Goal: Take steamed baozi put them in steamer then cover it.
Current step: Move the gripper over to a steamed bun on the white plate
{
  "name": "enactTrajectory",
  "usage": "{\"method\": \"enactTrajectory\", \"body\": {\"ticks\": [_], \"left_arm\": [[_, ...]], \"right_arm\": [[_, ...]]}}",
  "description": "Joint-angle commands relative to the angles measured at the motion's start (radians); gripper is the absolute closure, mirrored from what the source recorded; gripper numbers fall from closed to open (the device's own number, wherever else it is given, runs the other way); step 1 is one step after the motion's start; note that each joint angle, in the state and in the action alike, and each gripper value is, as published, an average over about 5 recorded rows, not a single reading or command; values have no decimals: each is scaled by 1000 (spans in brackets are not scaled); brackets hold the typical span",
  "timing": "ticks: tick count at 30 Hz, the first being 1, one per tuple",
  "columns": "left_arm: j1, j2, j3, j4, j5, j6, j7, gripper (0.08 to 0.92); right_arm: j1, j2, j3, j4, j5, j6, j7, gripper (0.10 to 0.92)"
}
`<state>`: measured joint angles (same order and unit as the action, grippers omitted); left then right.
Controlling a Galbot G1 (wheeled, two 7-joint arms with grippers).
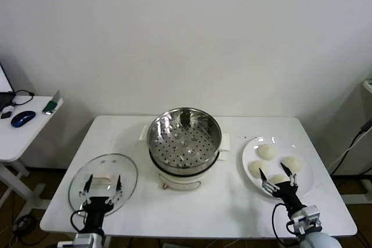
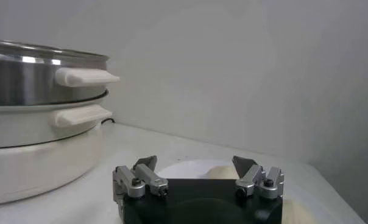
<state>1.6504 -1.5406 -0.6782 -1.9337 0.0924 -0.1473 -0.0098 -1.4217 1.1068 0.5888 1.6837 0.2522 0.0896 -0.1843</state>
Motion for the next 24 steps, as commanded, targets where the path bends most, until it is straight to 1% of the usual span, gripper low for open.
{"method": "enactTrajectory", "body": {"ticks": [1, 4, 7, 9, 13, 16, 20, 24], "left_arm": [[8, 9, 8, -4, 3, -14, 11, 177], [18, 12, 13, -11, -4, -28, 36, 177], [20, 12, 16, -13, -3, -35, 39, 177], [20, 13, 15, -15, -4, -37, 37, 177], [25, 25, 13, -25, -6, -27, 45, 177], [32, 35, 15, -31, -5, -18, 57, 177], [26, 40, 15, -27, -3, -7, 58, 177], [14, 44, 15, -18, -3, 6, 54, 177]], "right_arm": [[115, -134, -4, -31, -43, -49, -158, 203], [194, -256, -42, -64, -29, -119, -258, 203], [301, -395, -109, -140, -70, -169, -420, 203], [398, -469, -178, -216, -121, -166, -540, 203], [658, -568, -381, -377, -195, -90, -769, 203], [879, -598, -587, -484, -242, -50, -882, 203], [1159, -586, -870, -610, -333, 8, -959, 203], [1382, -534, -1110, -701, -403, 50, -1003, 203]]}}
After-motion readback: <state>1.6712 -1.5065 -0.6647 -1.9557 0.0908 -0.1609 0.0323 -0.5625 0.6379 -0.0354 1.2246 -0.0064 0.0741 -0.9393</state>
